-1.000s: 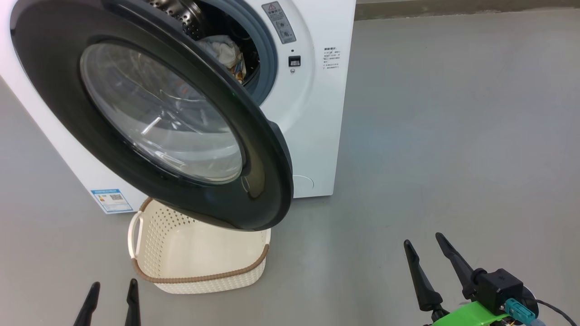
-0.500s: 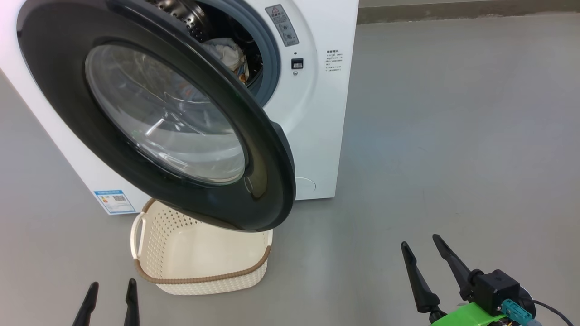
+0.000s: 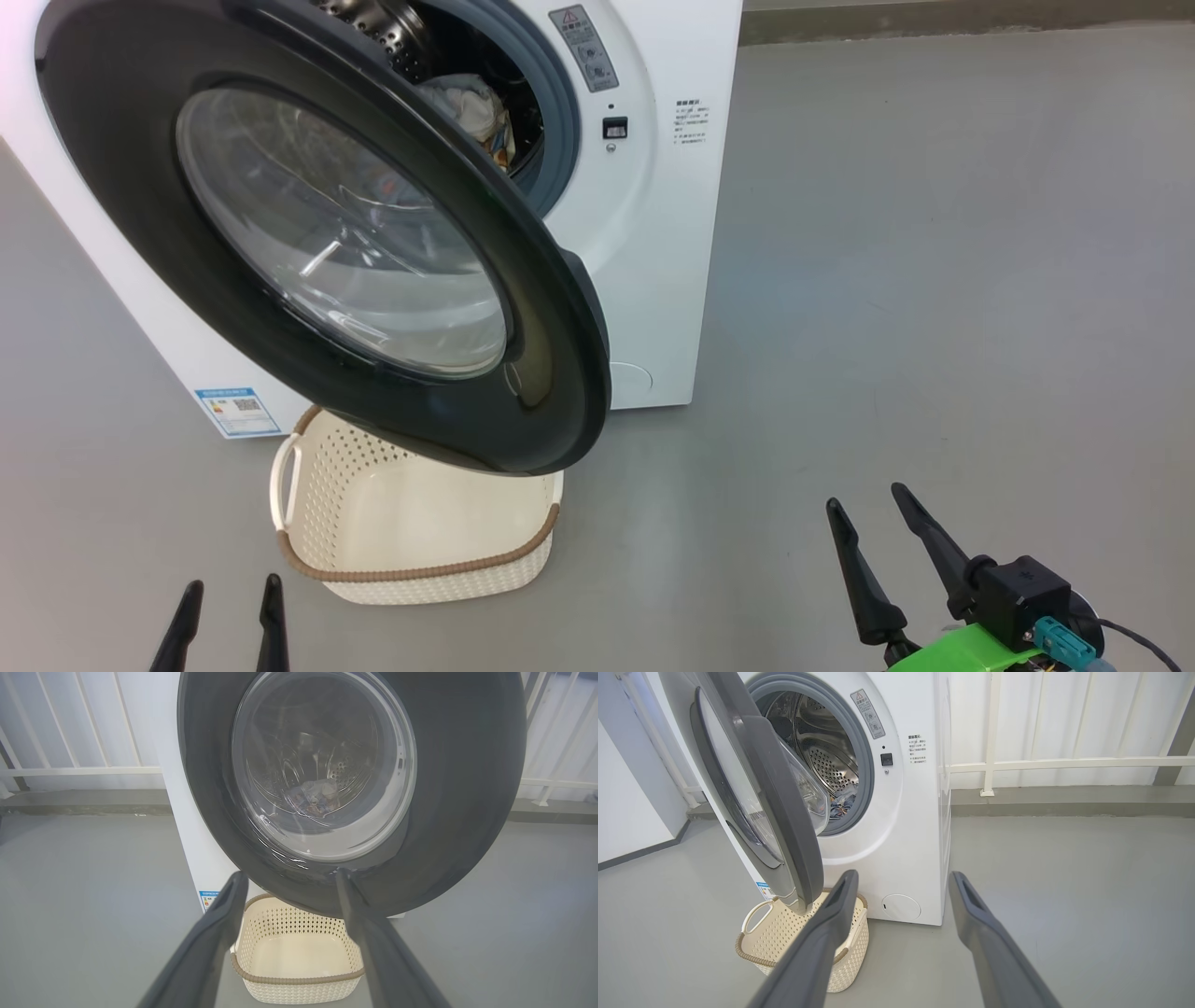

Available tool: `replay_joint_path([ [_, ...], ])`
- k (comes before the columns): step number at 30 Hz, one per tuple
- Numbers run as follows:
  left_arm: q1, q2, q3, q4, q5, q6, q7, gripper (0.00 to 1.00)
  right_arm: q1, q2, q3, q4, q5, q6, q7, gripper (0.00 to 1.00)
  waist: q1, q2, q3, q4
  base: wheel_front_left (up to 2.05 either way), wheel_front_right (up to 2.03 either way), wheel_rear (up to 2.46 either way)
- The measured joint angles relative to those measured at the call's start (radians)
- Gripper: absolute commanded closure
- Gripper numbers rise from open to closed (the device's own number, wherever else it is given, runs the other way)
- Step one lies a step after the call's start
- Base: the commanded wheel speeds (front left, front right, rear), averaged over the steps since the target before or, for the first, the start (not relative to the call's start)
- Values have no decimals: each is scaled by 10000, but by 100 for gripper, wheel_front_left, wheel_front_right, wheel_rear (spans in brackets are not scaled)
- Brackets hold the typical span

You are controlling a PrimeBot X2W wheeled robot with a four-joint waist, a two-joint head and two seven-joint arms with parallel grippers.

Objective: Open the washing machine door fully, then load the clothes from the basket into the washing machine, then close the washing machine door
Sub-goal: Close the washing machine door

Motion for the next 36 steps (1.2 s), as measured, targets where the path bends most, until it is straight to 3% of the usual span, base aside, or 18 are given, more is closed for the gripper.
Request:
replay_joint_path([
  [10, -1, -75, 119, -8, 86, -113, 0, 0, 0, 0, -10, 2, 0, 0, 0, 0, 0, 0, 24, 31, 0, 0, 0],
  [12, -2, -84, 136, -6, 88, -159, 0, 0, 0, 0, -13, 10, 0, 0, 0, 42, 0, 0, 27, 44, 0, 0, 0],
  [13, -2, -92, 148, -6, 88, -163, 0, 0, 0, 0, -12, 19, -2, 0, 0, 57, 0, 0, 31, 51, 0, 0, 0],
  [15, -3, -107, 169, -6, 90, -165, 0, 0, 0, 0, -12, 48, -2, 0, 0, 100, 0, 0, 44, 62, 0, 0, 0],
  [23, -7, -247, 211, 6, 102, -253, 0, 0, -1, 0, -8, 40, 0, 0, 0, 100, 0, 0, 77, 102, 0, 0, 0],
  [28, -12, -267, 244, 6, 113, -265, 0, 0, -42, -2, 36, -725, 17, 0, 0, 100, 0, 0, 113, 99, 0, 0, 0],
  [36, -36, -297, 263, 33, 113, -339, 0, 0, -1424, -82, 1492, -3655, 0, 0, -50, 100, 0, 0, 228, 156, 0, 0, 0],
])
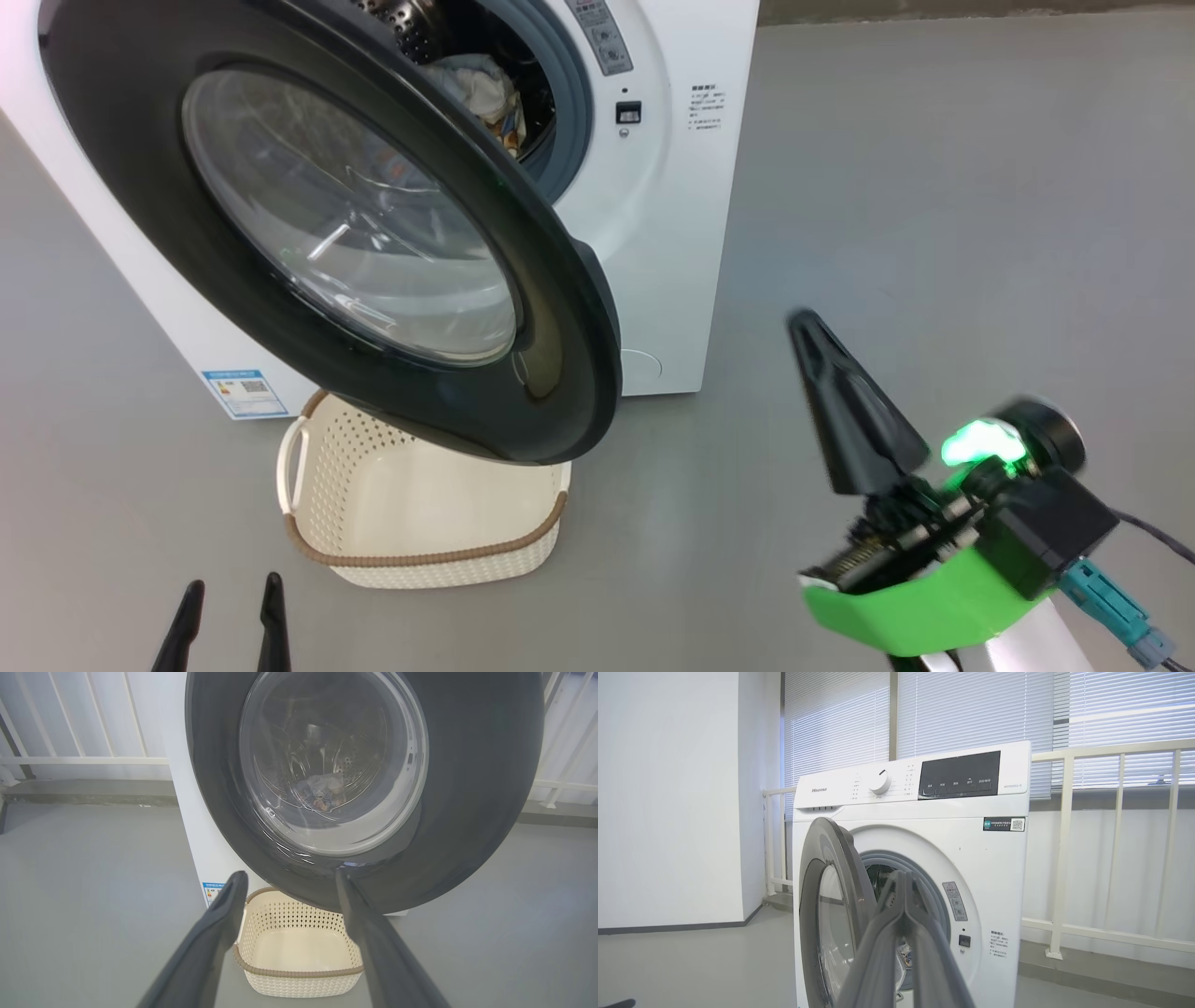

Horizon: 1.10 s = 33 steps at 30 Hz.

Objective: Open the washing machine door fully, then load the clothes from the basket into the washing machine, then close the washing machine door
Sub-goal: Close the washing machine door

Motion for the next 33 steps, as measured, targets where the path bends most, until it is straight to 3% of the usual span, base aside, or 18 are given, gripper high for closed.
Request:
replay_joint_path([
  [4, -11, -6, -27, 52, 0, -15, 0, 0, -1012, -67, 1223, -855, 2, 0, -29, 100, 0, 0, 23, 95, 0, 0, 0],
  [9, -33, -12, -161, 109, -4, -86, 0, 0, -1691, -107, 2479, -1018, 113, 0, -13, 100, 0, 0, 73, 352, 0, 0, 0],
  [19, -374, -19, -529, 167, -136, -86, 0, 0, -1906, -383, 4757, 1118, 905, 0, 520, 100, 0, 0, 425, 1017, 0, 0, 0],
  [26, -745, -23, -1030, 222, -433, -58, 0, 0, -2072, -491, 4617, 3093, 861, 0, 489, 100, 0, 1, 935, 1524, 0, 0, 0],
  [33, -1306, -33, -1459, 257, -729, 94, 0, 0, -2773, -366, 3455, 4416, 769, 0, 205, 100, 0, 0, 1585, 1963, 0, 0, 0],
])
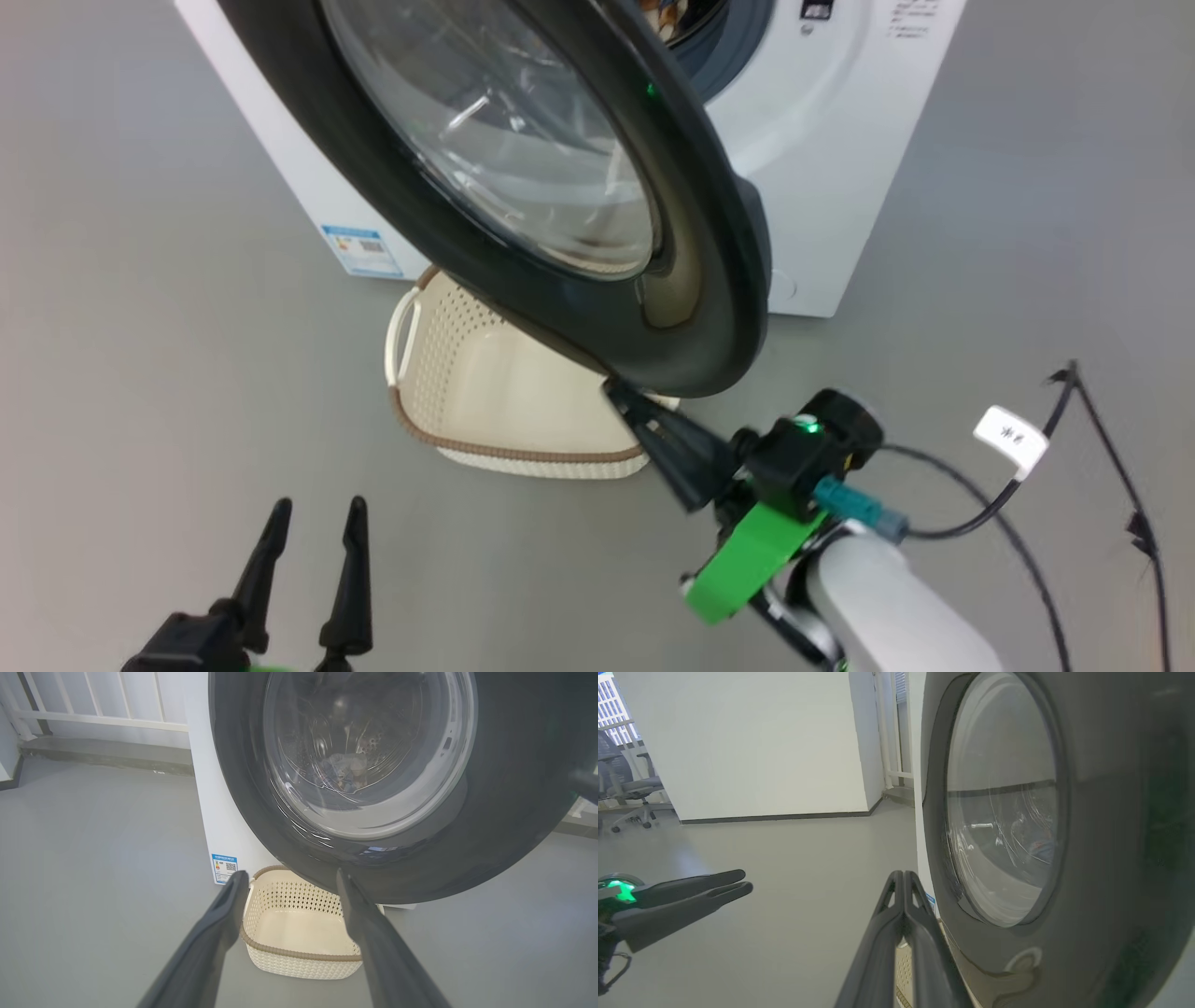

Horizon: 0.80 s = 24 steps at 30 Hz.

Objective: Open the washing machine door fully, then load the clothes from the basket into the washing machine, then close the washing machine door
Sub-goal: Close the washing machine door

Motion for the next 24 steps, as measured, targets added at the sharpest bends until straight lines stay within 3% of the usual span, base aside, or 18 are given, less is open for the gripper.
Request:
replay_joint_path([
  [10, -604, -13, -286, 155, -192, -4, 0, 0, -697, 127, -2052, 1049, -625, 0, -146, 100, 0, 0, 880, 392, 0, 0, 0],
  [24, -1413, -40, -882, 249, -280, -23, 0, 0, -2461, 291, -4215, 1198, -1365, 12, -157, 100, 0, 0, 1993, 494, 0, 0, 0],
])
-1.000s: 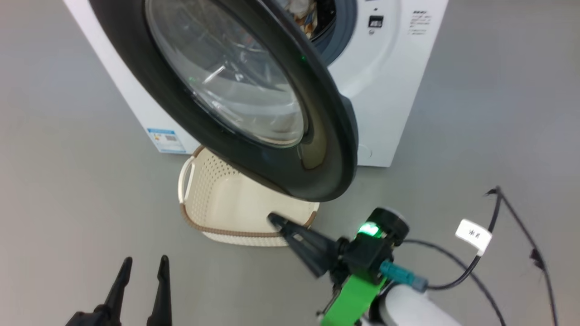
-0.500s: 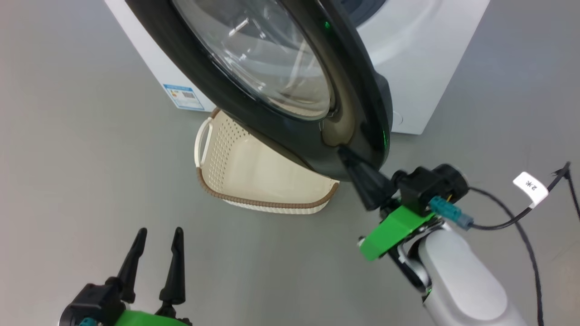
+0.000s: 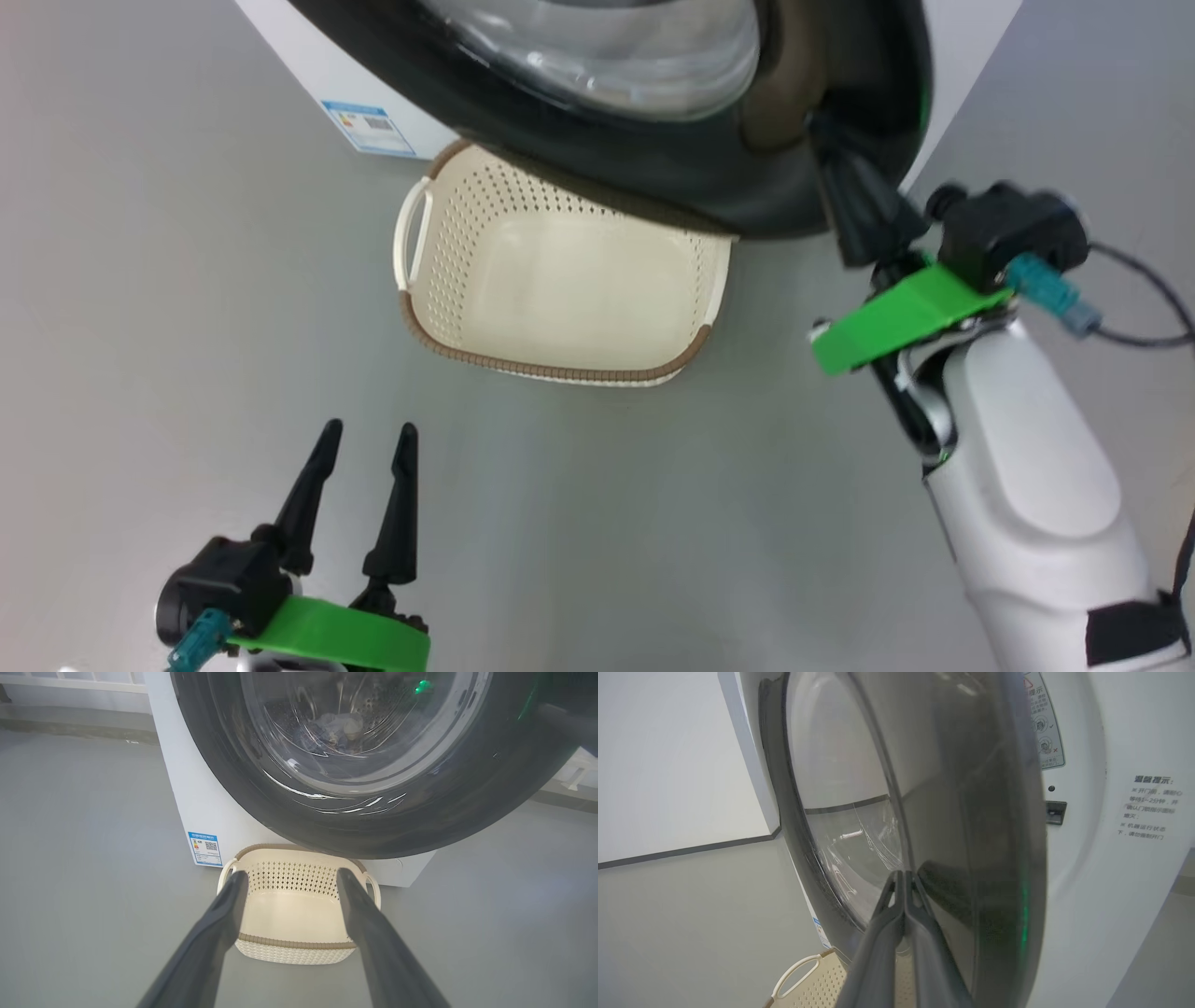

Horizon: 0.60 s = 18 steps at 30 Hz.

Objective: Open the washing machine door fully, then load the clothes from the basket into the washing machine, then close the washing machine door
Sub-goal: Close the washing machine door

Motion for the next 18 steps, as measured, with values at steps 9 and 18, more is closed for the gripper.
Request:
replay_joint_path([
  [9, -649, -13, -476, -35, -188, -61, 0, 0, -1348, -6, -788, 372, -497, 0, -69, 100, 0, 0, 843, 151, 0, 0, 0],
  [18, -1096, -33, -625, -100, -290, -58, 0, 0, -2568, -21, -1829, 663, -909, 0, -73, 100, -1, 0, 1522, 321, 0, 0, 0],
])
